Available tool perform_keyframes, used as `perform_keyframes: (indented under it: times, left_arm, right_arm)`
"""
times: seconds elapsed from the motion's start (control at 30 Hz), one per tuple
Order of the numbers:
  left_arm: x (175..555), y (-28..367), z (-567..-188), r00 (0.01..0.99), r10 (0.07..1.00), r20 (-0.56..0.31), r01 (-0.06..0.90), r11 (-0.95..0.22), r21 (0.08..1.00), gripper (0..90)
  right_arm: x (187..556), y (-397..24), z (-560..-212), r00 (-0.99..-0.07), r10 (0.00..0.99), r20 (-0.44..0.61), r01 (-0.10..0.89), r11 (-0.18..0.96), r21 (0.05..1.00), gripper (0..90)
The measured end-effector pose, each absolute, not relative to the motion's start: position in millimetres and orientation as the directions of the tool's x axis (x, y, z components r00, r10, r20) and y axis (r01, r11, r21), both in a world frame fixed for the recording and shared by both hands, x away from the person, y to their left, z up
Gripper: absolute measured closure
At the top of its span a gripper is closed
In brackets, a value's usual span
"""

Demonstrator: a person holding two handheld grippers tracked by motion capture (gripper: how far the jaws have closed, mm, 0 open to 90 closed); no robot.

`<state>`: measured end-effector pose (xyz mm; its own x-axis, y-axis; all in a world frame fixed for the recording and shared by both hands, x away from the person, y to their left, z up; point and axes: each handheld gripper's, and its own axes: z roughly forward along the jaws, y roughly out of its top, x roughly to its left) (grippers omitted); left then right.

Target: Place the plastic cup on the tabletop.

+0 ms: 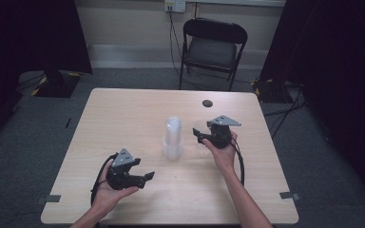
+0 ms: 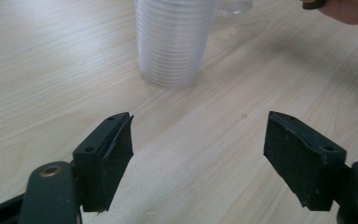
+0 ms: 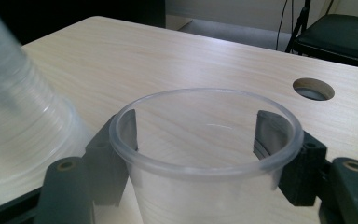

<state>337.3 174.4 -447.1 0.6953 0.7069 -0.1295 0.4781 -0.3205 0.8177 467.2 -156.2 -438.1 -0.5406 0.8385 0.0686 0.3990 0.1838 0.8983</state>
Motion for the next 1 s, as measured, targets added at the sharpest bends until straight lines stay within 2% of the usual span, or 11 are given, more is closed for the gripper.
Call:
perform_keyframes:
  times: [0.43,0.83,1.0]
  left_arm:
    - [337,176,-447,0.694,0.709,-0.125,0.478,-0.324,0.817,24.0]
    - [338,175,-449,0.689,0.713,-0.133,0.489,-0.320,0.812,24.3]
    - [338,174,-450,0.692,0.711,-0.129,0.486,-0.325,0.811,24.3]
  right_arm:
    - [486,-146,-463,-0.531,0.843,0.087,0.430,0.180,0.885,29.4]
    - [482,-152,-460,-0.536,0.840,0.083,0.404,0.169,0.899,27.7]
    - [484,-153,-462,-0.530,0.842,0.098,0.425,0.163,0.890,27.2]
